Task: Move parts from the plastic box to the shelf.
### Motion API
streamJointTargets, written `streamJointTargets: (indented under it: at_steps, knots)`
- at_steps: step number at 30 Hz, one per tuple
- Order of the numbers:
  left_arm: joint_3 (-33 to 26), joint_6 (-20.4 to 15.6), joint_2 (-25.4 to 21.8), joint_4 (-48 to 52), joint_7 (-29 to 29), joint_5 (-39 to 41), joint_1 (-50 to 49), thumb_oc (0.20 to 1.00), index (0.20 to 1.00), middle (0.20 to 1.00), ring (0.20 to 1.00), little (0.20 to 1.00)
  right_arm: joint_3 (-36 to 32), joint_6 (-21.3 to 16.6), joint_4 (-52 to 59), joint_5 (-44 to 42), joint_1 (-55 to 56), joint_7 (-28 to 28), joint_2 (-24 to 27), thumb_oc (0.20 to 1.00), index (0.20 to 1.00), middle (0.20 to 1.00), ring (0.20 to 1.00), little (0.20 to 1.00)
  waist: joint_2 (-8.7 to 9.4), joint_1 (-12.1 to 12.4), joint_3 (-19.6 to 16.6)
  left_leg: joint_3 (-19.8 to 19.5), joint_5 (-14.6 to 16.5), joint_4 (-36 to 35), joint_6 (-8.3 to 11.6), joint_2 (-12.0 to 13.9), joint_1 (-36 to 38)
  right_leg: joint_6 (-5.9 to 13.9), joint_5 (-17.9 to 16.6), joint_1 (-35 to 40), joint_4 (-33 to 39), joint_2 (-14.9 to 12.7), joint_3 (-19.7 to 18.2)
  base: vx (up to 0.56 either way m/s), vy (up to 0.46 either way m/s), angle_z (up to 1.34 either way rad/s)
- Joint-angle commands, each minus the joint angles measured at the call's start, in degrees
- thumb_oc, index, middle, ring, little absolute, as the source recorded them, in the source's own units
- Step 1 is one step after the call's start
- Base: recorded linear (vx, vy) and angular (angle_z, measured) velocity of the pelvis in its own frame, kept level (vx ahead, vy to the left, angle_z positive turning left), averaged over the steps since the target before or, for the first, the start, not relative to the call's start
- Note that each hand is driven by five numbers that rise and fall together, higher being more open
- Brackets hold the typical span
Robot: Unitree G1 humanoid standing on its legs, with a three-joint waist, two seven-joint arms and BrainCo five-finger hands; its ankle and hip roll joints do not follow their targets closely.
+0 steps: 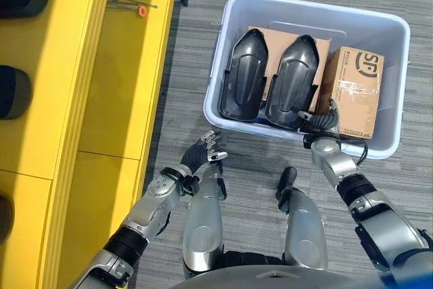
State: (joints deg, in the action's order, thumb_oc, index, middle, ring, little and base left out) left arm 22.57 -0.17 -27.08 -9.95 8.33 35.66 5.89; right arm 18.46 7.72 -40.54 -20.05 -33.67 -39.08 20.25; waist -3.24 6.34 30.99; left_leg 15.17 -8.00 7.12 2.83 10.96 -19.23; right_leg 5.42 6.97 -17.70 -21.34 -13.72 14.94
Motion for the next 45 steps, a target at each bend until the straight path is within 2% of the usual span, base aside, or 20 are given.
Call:
streamJointTargets:
  at_steps: [1,12,17,22,24,27,31,34,39,45]
  knots:
    - [3.0,-0.5,1.3,2.5,0.4,1.5,0.8,1.000,1.000,1.000,1.000,1.000,-2.2,-0.8,-1.6,-3.7,-1.5,1.1,0.1,1.000,1.000,1.000,1.000,1.000,-1.07,1.3,-1.2,-2.5,5.0,3.9,0.33,-1.8,-1.0,-1.15,-2.1,-4.3,-2.6,1.4,2.0,0.00,0.000,0.00]
    - [4.1,0.4,1.3,2.4,0.7,2.5,1.9,1.000,1.000,1.000,1.000,1.000,-2.8,-1.1,-8.4,-2.2,-6.4,2.1,1.8,1.000,1.000,1.000,1.000,1.000,-2.58,2.1,-1.2,-2.5,4.9,4.9,0.31,-1.8,-3.8,-1.27,-2.1,-7.1,-4.3,0.5,2.8,0.00,0.003,0.01]
    - [4.7,1.0,1.1,1.9,1.0,2.5,2.6,1.000,1.000,1.000,1.000,1.000,-2.3,0.7,-10.9,-0.2,-9.2,3.6,2.7,1.000,1.000,1.000,1.000,1.000,-3.06,2.4,-1.2,-2.5,5.0,5.5,0.40,-1.8,-5.2,-1.33,-2.0,-8.6,-5.2,0.1,3.0,0.00,0.000,0.00]
    - [5.3,0.1,1.6,1.3,1.0,2.3,2.2,1.000,1.000,1.000,1.000,1.000,-1.1,-3.4,-10.2,7.9,-11.2,-0.9,4.2,1.000,1.000,1.000,1.000,1.000,-3.57,2.4,-1.2,-2.4,5.2,6.6,0.27,-1.6,-6.8,-1.54,-1.6,-10.4,-6.8,-0.2,2.9,0.00,0.014,0.02]
    - [5.5,-0.9,1.9,1.4,0.5,1.8,1.5,1.000,1.000,1.000,1.000,1.000,-0.9,-7.5,-5.4,15.3,-10.8,-6.1,5.1,1.000,1.000,1.000,1.000,1.000,-3.60,2.0,-1.2,-2.3,5.3,6.5,0.14,-1.7,-6.9,-1.45,-1.6,-10.6,-6.8,-0.1,2.6,0.00,0.054,0.05]
    - [5.7,-2.4,2.6,2.0,-1.4,1.8,0.4,1.000,1.000,1.000,1.000,1.000,-0.8,-8.4,8.0,25.8,-8.0,-9.9,5.1,1.000,1.000,1.000,1.000,1.000,-3.47,0.7,-1.2,-1.8,5.4,6.2,0.04,-1.7,-6.7,-1.16,-1.7,-11.0,-6.5,0.2,1.9,0.00,0.076,-0.04]
    - [5.4,-3.7,3.9,2.0,-2.6,1.4,-0.5,1.000,1.000,1.000,1.000,1.000,0.2,-10.9,21.7,36.2,-4.8,-9.5,3.4,1.000,1.000,1.000,1.000,1.000,-3.23,-0.7,-1.2,-1.2,5.5,6.1,0.12,-1.6,-6.5,-1.04,-1.8,-11.3,-6.0,0.4,1.0,0.00,0.058,-0.08]
    - [5.5,-4.4,4.5,1.9,-3.2,1.1,-0.8,1.000,1.000,1.000,1.000,1.000,1.9,-10.0,30.7,41.2,-3.6,-6.9,2.5,1.000,1.000,1.000,1.000,1.000,-3.12,-1.5,-1.2,-0.7,5.6,6.1,0.33,-1.6,-6.2,-1.06,-1.8,-11.3,-5.7,0.6,0.3,0.00,0.042,-0.03]
    - [5.5,-5.8,4.9,0.8,-2.8,1.2,-1.1,1.000,1.000,1.000,1.000,1.000,4.5,-7.9,33.7,40.0,-3.2,-4.7,2.1,1.000,1.000,1.000,1.000,1.000,-3.18,-1.9,-1.2,-0.3,5.7,6.5,0.60,-1.5,-6.2,-1.28,-1.7,-11.6,-5.8,0.6,-0.1,0.00,0.004,-0.02]
    - [5.4,-6.3,4.3,-0.6,-2.0,1.9,-0.7,1.000,1.000,1.000,1.000,1.000,5.5,-4.2,27.7,31.5,-3.8,-5.8,1.9,1.000,1.000,1.000,1.000,1.000,-3.45,-1.1,-1.2,-0.6,5.8,7.0,0.71,-1.5,-6.9,-1.65,-1.3,-12.0,-6.7,0.2,0.6,0.00,-0.006,0.00]
